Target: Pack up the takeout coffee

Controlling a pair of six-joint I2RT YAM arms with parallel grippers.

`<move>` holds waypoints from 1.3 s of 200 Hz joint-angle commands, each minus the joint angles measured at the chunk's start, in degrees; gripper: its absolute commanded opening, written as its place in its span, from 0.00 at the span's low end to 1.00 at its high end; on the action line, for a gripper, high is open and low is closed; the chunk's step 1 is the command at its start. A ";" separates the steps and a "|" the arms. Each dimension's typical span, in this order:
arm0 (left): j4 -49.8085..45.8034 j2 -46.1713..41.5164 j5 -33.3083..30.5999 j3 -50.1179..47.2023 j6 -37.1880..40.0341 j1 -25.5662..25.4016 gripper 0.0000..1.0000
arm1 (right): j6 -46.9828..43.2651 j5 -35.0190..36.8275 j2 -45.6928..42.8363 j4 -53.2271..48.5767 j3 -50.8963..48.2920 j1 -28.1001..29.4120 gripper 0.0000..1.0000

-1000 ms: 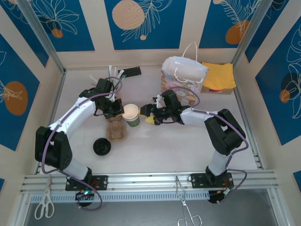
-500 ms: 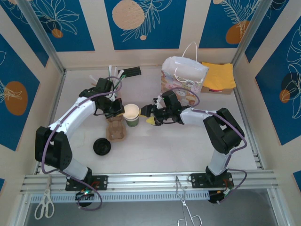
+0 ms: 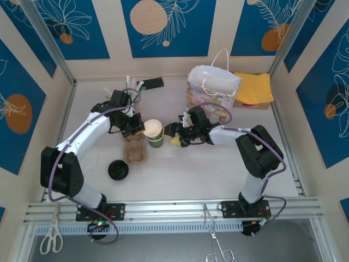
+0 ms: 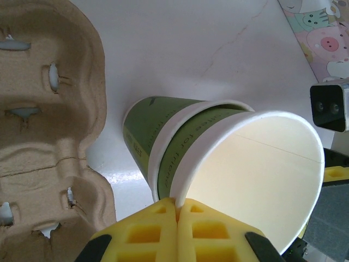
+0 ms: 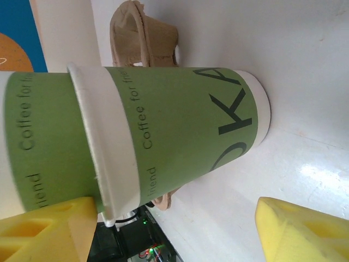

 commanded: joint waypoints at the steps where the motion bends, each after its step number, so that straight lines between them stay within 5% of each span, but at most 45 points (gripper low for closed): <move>1: -1.44 -1.15 0.43 2.37 0.90 0.51 0.00 | -1.46 0.29 -2.06 -2.41 -0.49 -0.28 0.76; 100: -9.42 -2.88 -3.89 10.19 2.65 0.31 0.00 | -4.79 2.47 -9.45 -10.03 1.68 -1.06 0.77; 159: -15.44 -4.99 -9.41 17.88 3.58 -2.14 0.00 | -8.98 7.23 -19.43 -20.70 2.33 -3.56 0.89; 205: -15.77 -5.53 -11.56 20.83 1.24 -8.66 0.00 | -12.34 9.83 -29.53 -29.17 0.79 -7.79 1.00; 260: -12.62 -5.24 -15.72 18.47 -3.27 -19.93 0.00 | -16.74 11.08 -41.66 -39.75 -1.36 -15.51 0.99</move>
